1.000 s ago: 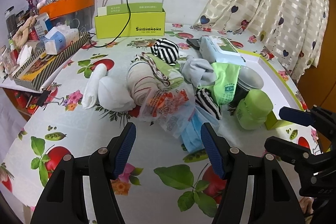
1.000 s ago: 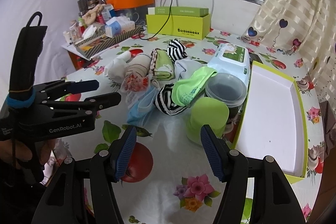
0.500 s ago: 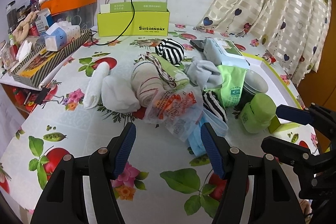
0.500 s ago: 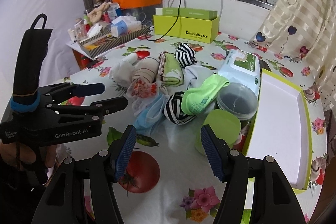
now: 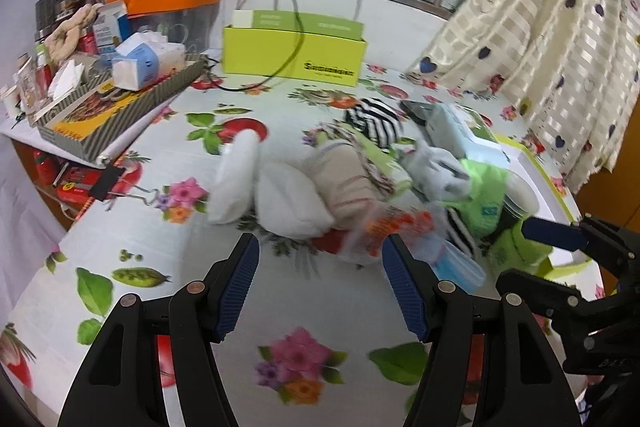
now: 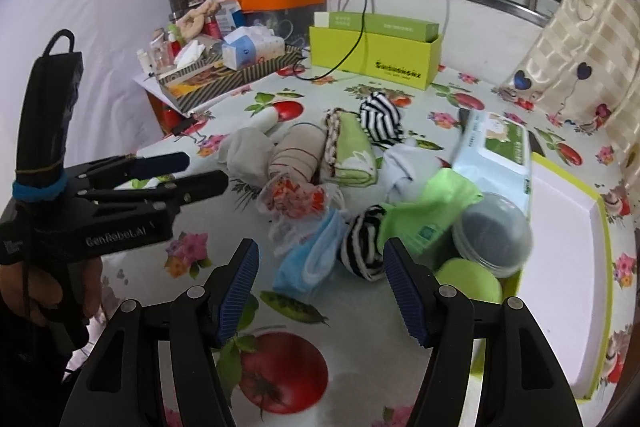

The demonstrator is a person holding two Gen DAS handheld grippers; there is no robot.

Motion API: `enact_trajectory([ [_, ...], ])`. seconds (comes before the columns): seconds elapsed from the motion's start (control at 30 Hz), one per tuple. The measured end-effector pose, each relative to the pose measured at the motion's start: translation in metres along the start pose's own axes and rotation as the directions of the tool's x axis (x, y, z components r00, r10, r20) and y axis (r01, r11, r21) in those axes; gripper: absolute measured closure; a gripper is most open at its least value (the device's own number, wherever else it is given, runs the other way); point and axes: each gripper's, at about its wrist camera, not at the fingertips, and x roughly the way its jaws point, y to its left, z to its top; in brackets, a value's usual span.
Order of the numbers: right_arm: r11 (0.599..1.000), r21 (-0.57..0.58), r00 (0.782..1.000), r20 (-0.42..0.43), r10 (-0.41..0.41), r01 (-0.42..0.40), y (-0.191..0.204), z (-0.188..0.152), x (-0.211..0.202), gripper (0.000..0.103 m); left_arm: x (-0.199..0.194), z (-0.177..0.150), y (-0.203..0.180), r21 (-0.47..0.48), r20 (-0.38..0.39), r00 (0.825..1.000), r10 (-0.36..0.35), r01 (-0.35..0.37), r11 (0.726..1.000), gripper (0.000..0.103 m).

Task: Organize soft objects
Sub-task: 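Grasp the white sock with the left gripper while the right gripper grasps the red-print plastic bag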

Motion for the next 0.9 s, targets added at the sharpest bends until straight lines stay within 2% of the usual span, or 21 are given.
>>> enact_trajectory([
  [0.17, 0.999, -0.021, 0.999, -0.008, 0.034, -0.034, 0.008, 0.01, 0.018, 0.038, 0.005, 0.004, 0.017, -0.016, 0.001, 1.0, 0.01, -0.01, 1.0, 0.038],
  [0.4, 0.998, -0.05, 0.998, -0.056, 0.028, -0.031, 0.011, 0.025, 0.055, 0.038, 0.022, 0.007, 0.033, -0.021, -0.033, 0.999, 0.002, -0.003, 1.0, 0.038],
  [0.6, 0.993, -0.113, 0.994, -0.107, 0.002, -0.015, 0.018, 0.031, 0.085, 0.039, 0.035, 0.008, 0.038, -0.038, -0.066, 0.996, -0.055, 0.053, 0.998, 0.038],
  [0.63, 0.993, -0.117, 0.994, -0.111, -0.001, -0.012, 0.018, 0.031, 0.088, 0.043, 0.036, 0.008, 0.037, -0.042, -0.07, 0.996, -0.061, 0.058, 0.997, 0.038],
  [0.67, 0.992, -0.123, 0.994, -0.112, -0.002, -0.012, 0.018, 0.03, 0.09, 0.057, 0.037, 0.009, 0.037, -0.046, -0.071, 0.995, -0.07, 0.066, 0.997, 0.038],
  [0.7, 0.992, -0.127, 0.993, -0.116, -0.001, -0.014, 0.018, 0.031, 0.091, 0.067, 0.039, 0.01, 0.037, -0.053, -0.072, 0.994, -0.079, 0.076, 0.996, 0.038],
  [0.9, 0.992, -0.125, 0.997, -0.075, -0.007, -0.002, 0.014, 0.03, 0.08, 0.075, 0.05, 0.016, 0.038, -0.099, -0.085, 0.99, -0.111, 0.103, 0.99, 0.038],
])
